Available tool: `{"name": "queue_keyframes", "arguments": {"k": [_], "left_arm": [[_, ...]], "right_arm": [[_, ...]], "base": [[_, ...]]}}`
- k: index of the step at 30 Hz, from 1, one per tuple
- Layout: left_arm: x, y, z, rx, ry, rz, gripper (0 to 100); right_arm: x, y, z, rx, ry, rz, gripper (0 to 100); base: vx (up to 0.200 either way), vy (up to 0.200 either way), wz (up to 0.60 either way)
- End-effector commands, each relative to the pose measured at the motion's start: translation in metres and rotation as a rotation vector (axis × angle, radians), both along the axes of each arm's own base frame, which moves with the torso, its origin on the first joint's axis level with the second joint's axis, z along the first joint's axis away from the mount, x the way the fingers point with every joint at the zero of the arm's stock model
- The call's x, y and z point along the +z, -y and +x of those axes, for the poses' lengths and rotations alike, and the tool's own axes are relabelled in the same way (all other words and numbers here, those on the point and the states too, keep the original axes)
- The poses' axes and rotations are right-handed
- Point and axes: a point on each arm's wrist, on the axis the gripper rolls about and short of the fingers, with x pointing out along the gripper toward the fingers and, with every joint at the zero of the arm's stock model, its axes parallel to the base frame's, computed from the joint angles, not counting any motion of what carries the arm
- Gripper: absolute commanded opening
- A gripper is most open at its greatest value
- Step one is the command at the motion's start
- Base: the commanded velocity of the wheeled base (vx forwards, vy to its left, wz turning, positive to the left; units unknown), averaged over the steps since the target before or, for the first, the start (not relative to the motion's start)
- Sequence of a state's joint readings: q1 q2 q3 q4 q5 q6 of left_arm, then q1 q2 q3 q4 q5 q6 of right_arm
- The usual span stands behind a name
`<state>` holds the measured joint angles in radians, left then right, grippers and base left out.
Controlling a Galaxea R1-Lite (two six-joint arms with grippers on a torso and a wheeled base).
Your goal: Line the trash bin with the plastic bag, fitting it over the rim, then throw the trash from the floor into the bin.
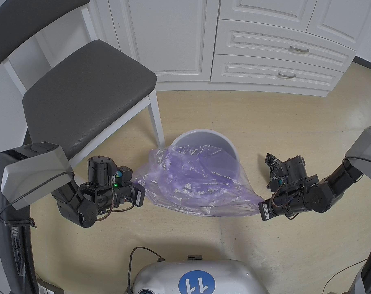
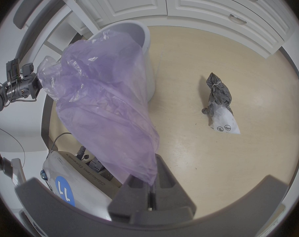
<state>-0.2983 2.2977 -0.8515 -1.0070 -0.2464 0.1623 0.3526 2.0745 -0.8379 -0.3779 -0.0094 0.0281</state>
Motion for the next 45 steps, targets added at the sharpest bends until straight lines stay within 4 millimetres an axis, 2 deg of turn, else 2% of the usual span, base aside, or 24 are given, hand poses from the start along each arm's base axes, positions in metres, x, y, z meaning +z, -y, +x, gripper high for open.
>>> {"name": "queue_keyframes", "arguments": {"k": [1,8,14,19,24,32,35,39,45], "left_arm": [[0.007,-0.002,-0.004,-0.003,0.007,-0.002,0],[0.014,-0.005,-0.013,-0.016,-0.034,0.008,0],[0.019,-0.008,-0.02,-0.063,-0.089,-0.002,0],[0.003,-0.005,-0.01,-0.056,-0.107,0.006,0],[-0.004,-0.009,0.003,-0.028,-0.103,0.004,0],[-0.004,-0.01,0.027,0.108,-0.01,-0.017,0],[0.007,-0.011,0.034,0.141,0.031,-0.099,0],[0.012,-0.009,0.034,0.147,0.049,-0.153,0],[-0.005,0.009,0.027,0.104,0.008,-0.15,0]], "right_arm": [[0.006,0.0,-0.003,0.004,0.013,0.005,0],[0.015,0.002,-0.014,0.025,0.018,-0.005,0],[0.01,0.004,-0.02,0.07,0.006,-0.05,0],[-0.005,0.002,-0.012,0.062,-0.021,-0.055,0],[-0.011,0.0,0.0,0.033,-0.024,-0.035,0],[-0.007,-0.009,0.019,-0.065,0.057,0.091,0],[-0.004,-0.012,0.024,-0.084,0.125,0.148,0],[0.002,-0.014,0.026,-0.092,0.184,0.19,0],[-0.007,-0.016,0.026,-0.091,0.167,0.188,0]], "base": [[0.0,0.0,0.0],[0.0,0.0,0.0],[0.0,0.0,0.0],[0.0,0.0,0.0],[0.0,0.0,0.0],[0.0,0.0,0.0],[0.0,0.0,0.0],[0.0,0.0,0.0],[0.0,0.0,0.0]]}}
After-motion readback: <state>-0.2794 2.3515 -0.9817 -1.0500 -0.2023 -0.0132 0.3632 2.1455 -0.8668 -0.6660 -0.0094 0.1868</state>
